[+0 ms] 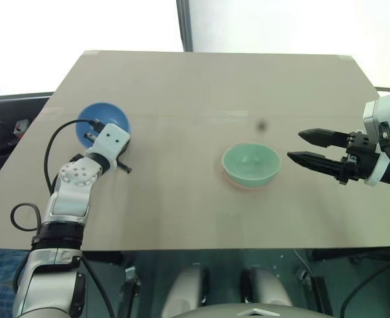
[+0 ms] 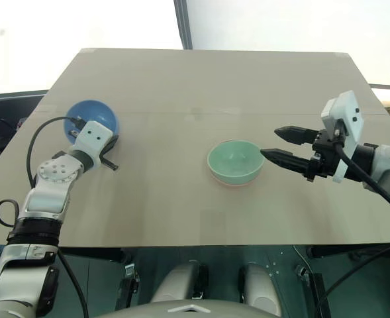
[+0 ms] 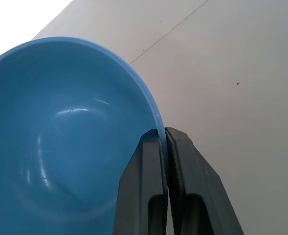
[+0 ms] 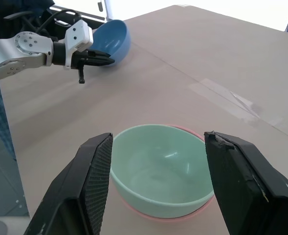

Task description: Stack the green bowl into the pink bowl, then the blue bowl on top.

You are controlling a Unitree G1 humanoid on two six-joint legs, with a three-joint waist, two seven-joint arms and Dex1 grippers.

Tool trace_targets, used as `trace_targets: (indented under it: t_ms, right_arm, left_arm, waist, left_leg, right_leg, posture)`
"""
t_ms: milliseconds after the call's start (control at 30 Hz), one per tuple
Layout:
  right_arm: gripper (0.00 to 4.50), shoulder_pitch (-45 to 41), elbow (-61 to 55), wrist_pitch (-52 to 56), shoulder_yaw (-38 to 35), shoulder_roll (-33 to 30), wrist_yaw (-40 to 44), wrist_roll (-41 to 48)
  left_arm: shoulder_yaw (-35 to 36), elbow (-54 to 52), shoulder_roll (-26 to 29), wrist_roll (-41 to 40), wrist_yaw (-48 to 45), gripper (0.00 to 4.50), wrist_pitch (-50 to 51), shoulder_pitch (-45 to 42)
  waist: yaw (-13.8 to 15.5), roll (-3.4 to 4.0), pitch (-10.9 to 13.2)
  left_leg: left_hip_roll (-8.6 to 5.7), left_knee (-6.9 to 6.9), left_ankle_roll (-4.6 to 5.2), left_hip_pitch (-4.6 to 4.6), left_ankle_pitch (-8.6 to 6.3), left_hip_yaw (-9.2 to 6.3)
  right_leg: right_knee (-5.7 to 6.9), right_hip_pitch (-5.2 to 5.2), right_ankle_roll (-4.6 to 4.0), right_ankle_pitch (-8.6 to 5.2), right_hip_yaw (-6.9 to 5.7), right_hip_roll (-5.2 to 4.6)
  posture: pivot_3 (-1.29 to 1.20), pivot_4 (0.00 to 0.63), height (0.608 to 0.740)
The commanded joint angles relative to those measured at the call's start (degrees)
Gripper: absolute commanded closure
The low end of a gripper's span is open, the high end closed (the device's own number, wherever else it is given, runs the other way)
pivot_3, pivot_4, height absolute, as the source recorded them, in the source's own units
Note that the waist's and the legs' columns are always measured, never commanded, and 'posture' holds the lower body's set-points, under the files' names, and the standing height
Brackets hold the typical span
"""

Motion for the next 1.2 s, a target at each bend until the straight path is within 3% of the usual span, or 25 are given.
trace_targets:
  t_ms: [33, 200, 367, 633, 867, 967, 1200]
  right_arm:
    - [1.36, -0.04, -0.81, -1.11, -1.87, -1.40, 0.08, 1.26]
    - [1.36, 1.62, -1.21, -0.71, -4.59, -3.25, 1.24, 3.74]
    - [1.36, 3.36, -1.86, -0.86, -7.32, -4.61, 1.98, 7.02]
    - [1.36, 5.87, -2.26, -3.09, -9.10, -5.22, 1.96, 7.02]
    - [1.36, 9.02, -4.03, -3.57, -11.90, -5.35, 0.50, 8.02]
    - [1.36, 10.48, -4.80, -3.53, -13.14, -5.39, -0.07, 8.34]
    - [1.36, 12.09, -5.24, -3.84, -13.84, -5.71, -0.66, 9.02]
  left_arm:
    - [0.30, -1.30, -0.34, -0.83, -0.68, 4.42, -1.16, -1.38]
    - [-2.83, -5.66, -4.00, -5.11, -8.02, 4.42, -6.45, -6.47]
    - [-12.17, -9.15, -1.76, -6.17, -26.09, 4.42, -16.54, -9.75]
    - [-20.72, -10.53, -2.12, -11.84, -48.43, 4.42, -25.57, -17.96]
    - [-23.72, -6.70, -5.69, -13.86, -57.25, 4.42, -30.41, -22.43]
    - [-23.59, -5.31, -6.74, -15.16, -59.39, 3.57, -29.49, -23.24]
    - [-20.55, -4.89, -9.73, -18.68, -57.86, 0.76, -28.92, -24.39]
  waist:
    - [0.07, 0.00, 0.00]
    - [0.72, -0.05, -0.01]
    - [0.42, -0.05, -0.05]
    - [-0.03, -0.05, -0.04]
    - [0.08, -0.06, -0.04]
    - [0.04, -0.07, -0.03]
    - [0.00, -0.07, -0.03]
  left_leg:
    - [0.00, 0.00, 0.00, 0.00, 0.00, 0.00]
    - [-0.01, 0.04, 0.00, -0.03, 0.00, -0.01]
    - [-0.01, 0.03, 0.00, -0.05, 0.00, 0.02]
    - [0.04, 0.07, 0.00, -0.01, 0.02, 0.03]
    - [0.03, 0.19, 0.04, -0.01, 0.02, 0.02]
    - [0.04, 0.25, 0.05, 0.01, 0.01, 0.03]
    - [0.08, 0.37, 0.28, 0.10, -0.12, 0.00]
  right_leg:
    - [0.00, 0.00, 0.00, 0.00, 0.00, 0.00]
    - [-0.01, 0.01, 0.00, 0.00, 0.00, 0.00]
    - [-0.08, 0.00, 0.00, 0.00, -0.01, 0.00]
    - [0.01, 0.03, 0.00, 0.00, -0.01, 0.09]
    - [0.03, 0.12, 0.02, 0.00, -0.02, 0.19]
    - [0.05, 0.15, 0.03, 0.00, -0.02, 0.23]
    - [0.08, 0.28, 0.06, 0.00, -0.02, 0.32]
  posture:
    - [0.00, 0.150, 0.740]
    - [0.00, 0.150, 0.740]
    - [0.00, 0.150, 0.740]
    - [0.00, 0.150, 0.740]
    - [0.00, 0.150, 0.740]
    - [0.00, 0.150, 0.740]
    - [0.00, 0.150, 0.740]
